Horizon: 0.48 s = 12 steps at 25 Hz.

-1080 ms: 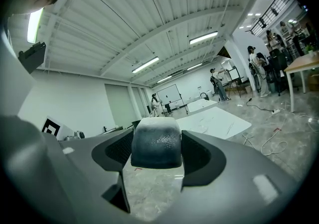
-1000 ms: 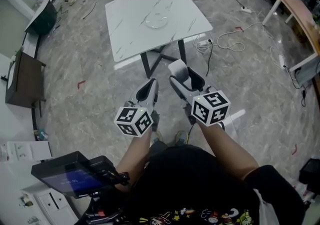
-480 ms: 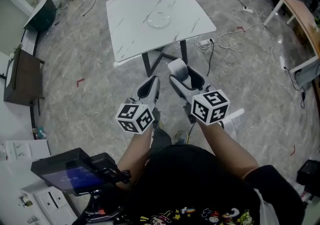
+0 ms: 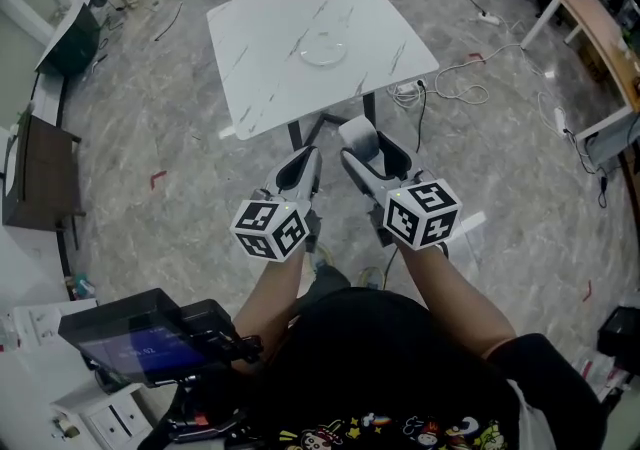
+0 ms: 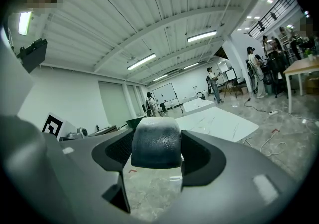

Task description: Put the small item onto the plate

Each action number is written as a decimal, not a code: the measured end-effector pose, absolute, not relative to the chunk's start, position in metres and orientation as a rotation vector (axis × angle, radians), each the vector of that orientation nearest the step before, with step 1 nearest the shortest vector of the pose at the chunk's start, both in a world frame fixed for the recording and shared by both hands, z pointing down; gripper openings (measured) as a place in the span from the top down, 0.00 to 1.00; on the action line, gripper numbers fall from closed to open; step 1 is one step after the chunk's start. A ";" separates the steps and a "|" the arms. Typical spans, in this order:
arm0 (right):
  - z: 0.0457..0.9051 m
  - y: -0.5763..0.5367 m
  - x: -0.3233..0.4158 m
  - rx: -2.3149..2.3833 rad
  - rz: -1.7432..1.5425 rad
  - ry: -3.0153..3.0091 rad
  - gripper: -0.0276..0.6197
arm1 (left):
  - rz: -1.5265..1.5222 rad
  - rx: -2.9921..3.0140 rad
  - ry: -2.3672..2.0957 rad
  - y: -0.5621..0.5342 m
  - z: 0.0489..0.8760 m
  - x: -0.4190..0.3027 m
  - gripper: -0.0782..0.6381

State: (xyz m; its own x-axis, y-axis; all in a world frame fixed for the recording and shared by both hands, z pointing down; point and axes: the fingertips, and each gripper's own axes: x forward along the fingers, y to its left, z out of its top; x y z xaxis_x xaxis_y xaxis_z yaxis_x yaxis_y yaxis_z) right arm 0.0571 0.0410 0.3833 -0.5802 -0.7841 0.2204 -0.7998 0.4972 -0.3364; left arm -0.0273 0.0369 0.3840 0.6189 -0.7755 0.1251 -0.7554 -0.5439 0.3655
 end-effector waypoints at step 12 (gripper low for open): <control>0.379 0.002 0.005 1.557 0.610 -2.628 0.45 | -0.079 2.528 -1.103 -0.012 0.375 -0.080 0.89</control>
